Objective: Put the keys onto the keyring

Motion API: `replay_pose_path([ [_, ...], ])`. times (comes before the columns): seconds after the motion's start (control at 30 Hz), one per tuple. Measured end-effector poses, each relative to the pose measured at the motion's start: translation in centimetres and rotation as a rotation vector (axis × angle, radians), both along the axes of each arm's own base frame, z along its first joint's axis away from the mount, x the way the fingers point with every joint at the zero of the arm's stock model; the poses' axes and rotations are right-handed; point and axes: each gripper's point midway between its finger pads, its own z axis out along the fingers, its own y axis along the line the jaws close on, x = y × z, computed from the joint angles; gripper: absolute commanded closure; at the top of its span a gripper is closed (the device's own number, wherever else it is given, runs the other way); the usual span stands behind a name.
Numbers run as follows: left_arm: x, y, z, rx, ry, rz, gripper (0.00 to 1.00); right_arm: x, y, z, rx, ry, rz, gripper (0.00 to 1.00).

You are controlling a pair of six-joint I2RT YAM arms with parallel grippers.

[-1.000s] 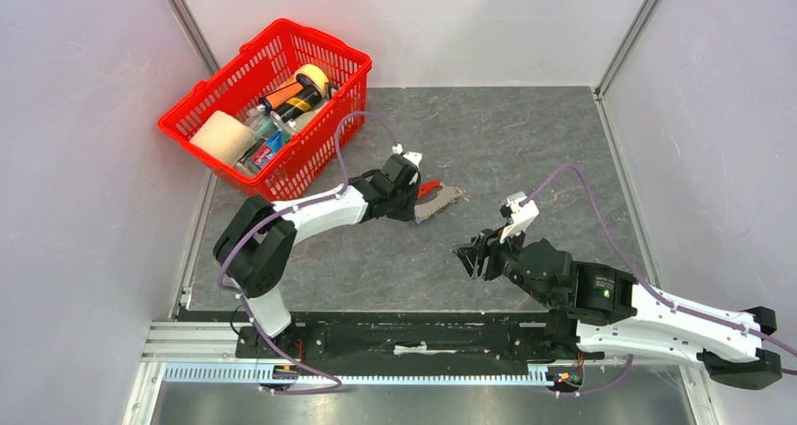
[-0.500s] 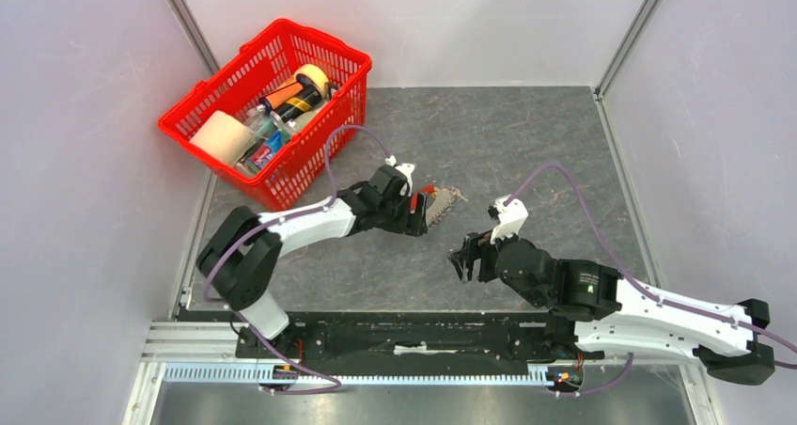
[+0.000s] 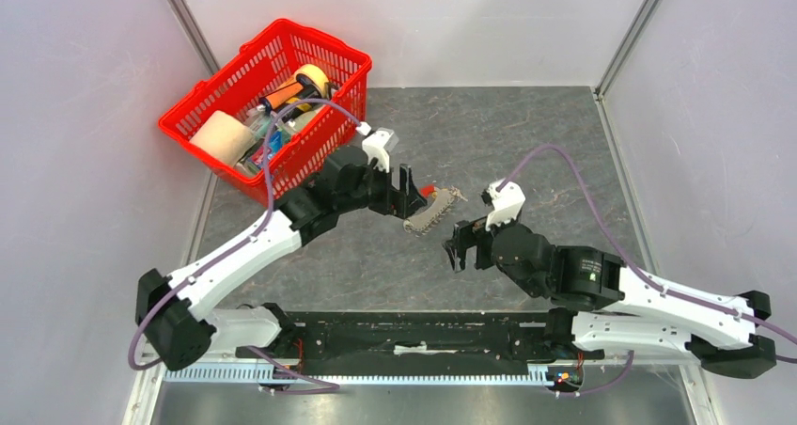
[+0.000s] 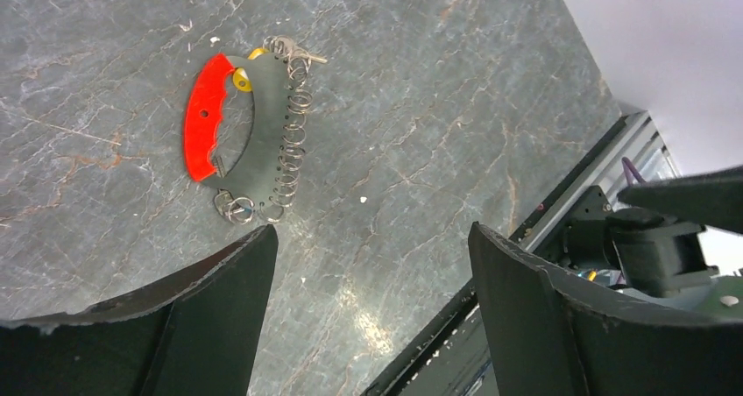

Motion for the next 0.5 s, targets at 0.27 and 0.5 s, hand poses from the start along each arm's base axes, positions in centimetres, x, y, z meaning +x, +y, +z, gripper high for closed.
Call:
replay_pose_path([
  [0.27,-2.1,2.2,5.3,-0.073,-0.122,-0.014,0.14,2.5,1.3,4.6,-0.146,-0.065,-0.080,0.03],
  [0.5,-4.3,5.7,10.8,-0.147,-0.294,0.021,0.14,4.6,1.3,4.7,-0.325,-0.109,-0.186,0.03],
])
